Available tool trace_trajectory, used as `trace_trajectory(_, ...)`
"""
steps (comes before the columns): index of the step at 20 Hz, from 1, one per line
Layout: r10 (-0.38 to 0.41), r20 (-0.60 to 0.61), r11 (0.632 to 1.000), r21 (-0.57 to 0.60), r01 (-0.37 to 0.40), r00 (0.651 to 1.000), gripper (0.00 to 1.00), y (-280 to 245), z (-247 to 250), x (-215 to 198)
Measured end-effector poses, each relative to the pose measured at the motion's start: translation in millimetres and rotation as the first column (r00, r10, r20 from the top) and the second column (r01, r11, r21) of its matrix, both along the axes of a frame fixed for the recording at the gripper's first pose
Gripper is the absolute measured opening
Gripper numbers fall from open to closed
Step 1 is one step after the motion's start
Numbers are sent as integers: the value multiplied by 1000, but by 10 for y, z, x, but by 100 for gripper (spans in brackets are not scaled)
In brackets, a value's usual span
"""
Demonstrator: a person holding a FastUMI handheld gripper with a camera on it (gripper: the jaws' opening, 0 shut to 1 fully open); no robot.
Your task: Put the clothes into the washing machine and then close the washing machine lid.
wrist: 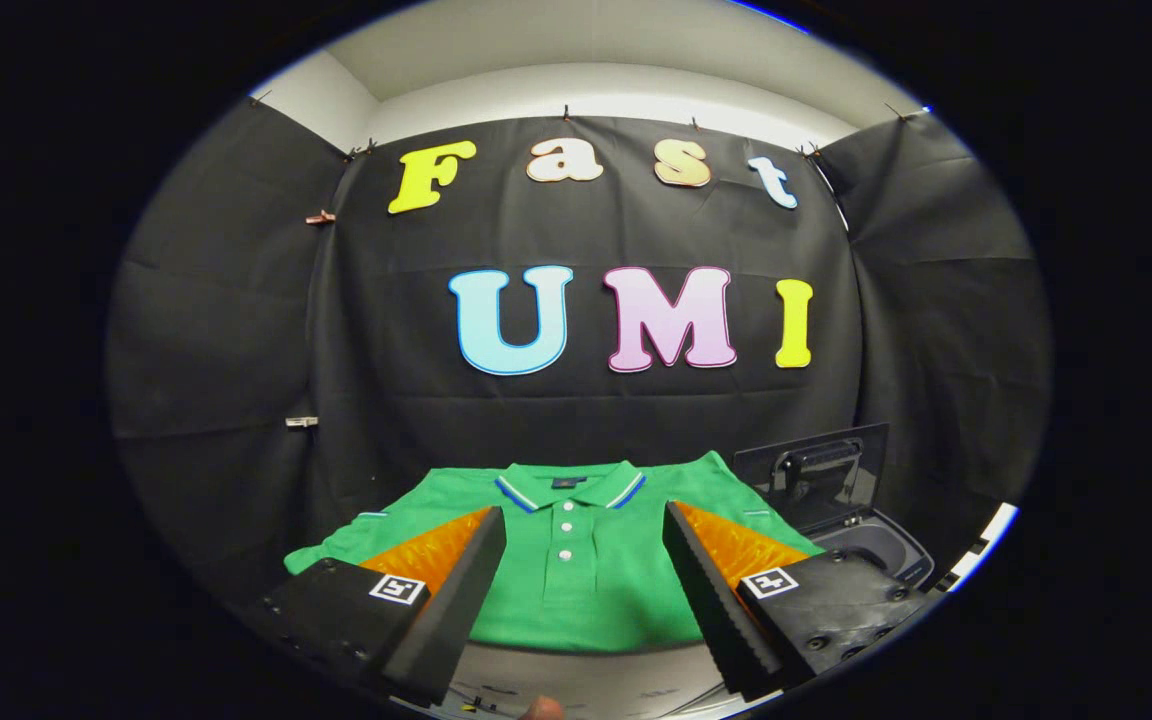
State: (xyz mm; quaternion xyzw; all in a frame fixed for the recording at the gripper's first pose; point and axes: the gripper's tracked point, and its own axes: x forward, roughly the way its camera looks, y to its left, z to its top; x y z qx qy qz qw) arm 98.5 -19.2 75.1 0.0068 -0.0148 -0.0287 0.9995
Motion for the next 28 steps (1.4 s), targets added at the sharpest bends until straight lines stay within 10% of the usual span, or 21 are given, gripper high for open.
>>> trace_trajectory(12, -10, -264, 1000, 14, 14, 964, 98, 48, -179, 966)
trace_trajectory(28, -23, -711, 1000, -8, 25, 703, 100, -114, -853, 1190)
